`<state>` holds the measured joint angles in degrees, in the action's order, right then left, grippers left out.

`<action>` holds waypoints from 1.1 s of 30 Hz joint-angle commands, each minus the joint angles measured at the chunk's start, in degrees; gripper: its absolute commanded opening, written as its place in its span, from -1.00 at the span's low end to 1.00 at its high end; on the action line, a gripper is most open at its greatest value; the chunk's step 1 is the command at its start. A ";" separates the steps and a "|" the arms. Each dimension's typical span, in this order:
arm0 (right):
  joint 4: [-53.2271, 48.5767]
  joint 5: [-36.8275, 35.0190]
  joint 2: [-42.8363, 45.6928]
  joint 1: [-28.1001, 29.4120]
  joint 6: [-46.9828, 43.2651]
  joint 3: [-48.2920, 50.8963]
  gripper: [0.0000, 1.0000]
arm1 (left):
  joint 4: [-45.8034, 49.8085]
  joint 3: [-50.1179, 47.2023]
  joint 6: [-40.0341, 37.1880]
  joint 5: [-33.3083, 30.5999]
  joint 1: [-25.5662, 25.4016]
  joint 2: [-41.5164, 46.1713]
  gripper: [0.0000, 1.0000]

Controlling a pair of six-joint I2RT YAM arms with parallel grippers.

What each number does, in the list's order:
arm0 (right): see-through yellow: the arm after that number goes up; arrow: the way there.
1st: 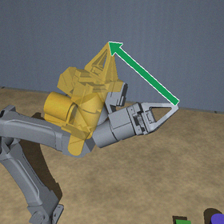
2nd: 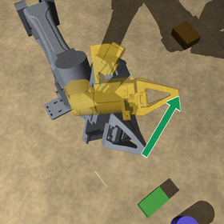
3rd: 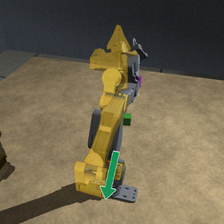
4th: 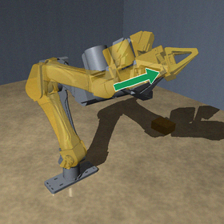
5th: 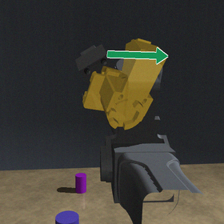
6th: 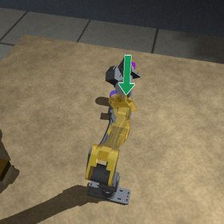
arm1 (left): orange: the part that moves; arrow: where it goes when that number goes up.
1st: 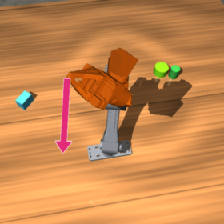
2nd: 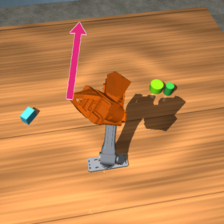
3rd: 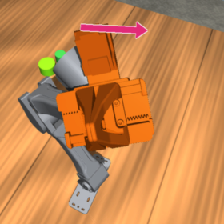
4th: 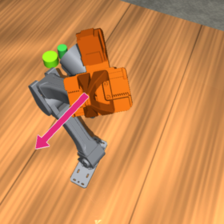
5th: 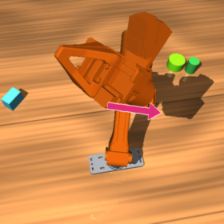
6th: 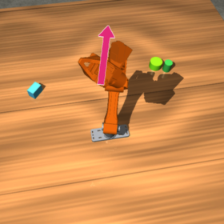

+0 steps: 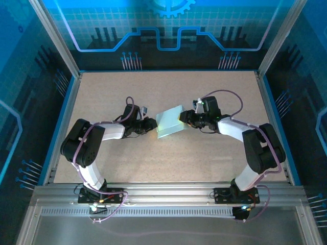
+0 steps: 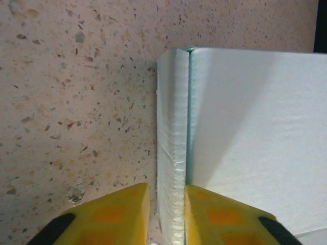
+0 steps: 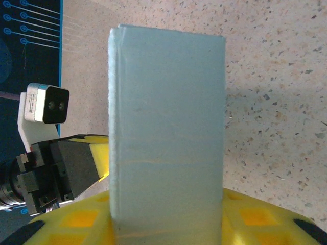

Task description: Fold the paper box

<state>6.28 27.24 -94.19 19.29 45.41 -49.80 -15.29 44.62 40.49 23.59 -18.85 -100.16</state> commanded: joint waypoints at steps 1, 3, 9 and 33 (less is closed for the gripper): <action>-1.29 -0.03 2.33 -1.29 0.50 0.10 -0.26 | 2.39 -1.55 -2.64 -3.12 0.22 3.65 -0.27; -1.39 0.24 2.78 -1.58 0.98 0.14 -0.29 | 2.11 -2.17 -4.07 -4.55 0.18 5.25 -0.03; -2.32 0.44 4.90 -2.46 2.16 0.13 -0.27 | -0.46 -5.03 -12.65 -13.02 -3.02 12.40 0.61; -6.72 11.36 11.53 -6.88 10.37 -1.35 -0.25 | -61.36 -12.23 -108.07 -69.86 -34.14 -2.27 0.86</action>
<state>0.43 35.57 -84.58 13.52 54.06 -50.24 -57.84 32.01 -50.43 -37.76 -52.60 -98.00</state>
